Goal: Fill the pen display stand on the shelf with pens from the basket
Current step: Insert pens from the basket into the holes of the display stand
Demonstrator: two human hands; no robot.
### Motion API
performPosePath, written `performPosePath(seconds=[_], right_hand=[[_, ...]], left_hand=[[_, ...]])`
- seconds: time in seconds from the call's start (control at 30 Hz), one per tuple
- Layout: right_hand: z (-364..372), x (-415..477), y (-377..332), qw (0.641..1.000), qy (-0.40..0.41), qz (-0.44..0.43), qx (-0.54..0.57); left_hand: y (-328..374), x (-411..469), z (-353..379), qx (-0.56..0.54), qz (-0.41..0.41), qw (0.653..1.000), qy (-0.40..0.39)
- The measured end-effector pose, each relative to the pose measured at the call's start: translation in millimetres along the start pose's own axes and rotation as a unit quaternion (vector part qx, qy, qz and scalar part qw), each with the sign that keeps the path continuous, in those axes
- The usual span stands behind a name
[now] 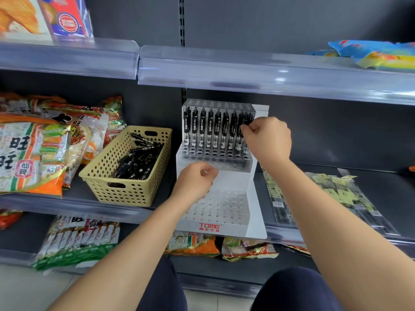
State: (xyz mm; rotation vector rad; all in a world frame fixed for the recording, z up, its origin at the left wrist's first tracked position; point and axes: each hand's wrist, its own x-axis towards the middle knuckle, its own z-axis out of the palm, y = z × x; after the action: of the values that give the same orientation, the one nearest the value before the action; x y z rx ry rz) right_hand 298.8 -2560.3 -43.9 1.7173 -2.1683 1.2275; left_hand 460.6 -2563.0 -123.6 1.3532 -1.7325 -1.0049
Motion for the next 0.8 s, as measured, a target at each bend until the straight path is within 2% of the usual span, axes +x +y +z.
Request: performPosePath(seconds=[0.6,0.7,0.8], right_hand=[[-1,5,-8,0.985,-0.086,-0.038,-0.142],[1,-1,-8,0.989,-0.081,-0.037,-0.121],[9,-10,-21,0.991,-0.082,-0.075,-0.08]], left_hand=[[6,-3,-12,0.048,0.016,0.999,0.007],[6,-1,-16,0.061,0.02,0.998,0.008],[7,1,-27,0.079,0.027,0.996,0.016]])
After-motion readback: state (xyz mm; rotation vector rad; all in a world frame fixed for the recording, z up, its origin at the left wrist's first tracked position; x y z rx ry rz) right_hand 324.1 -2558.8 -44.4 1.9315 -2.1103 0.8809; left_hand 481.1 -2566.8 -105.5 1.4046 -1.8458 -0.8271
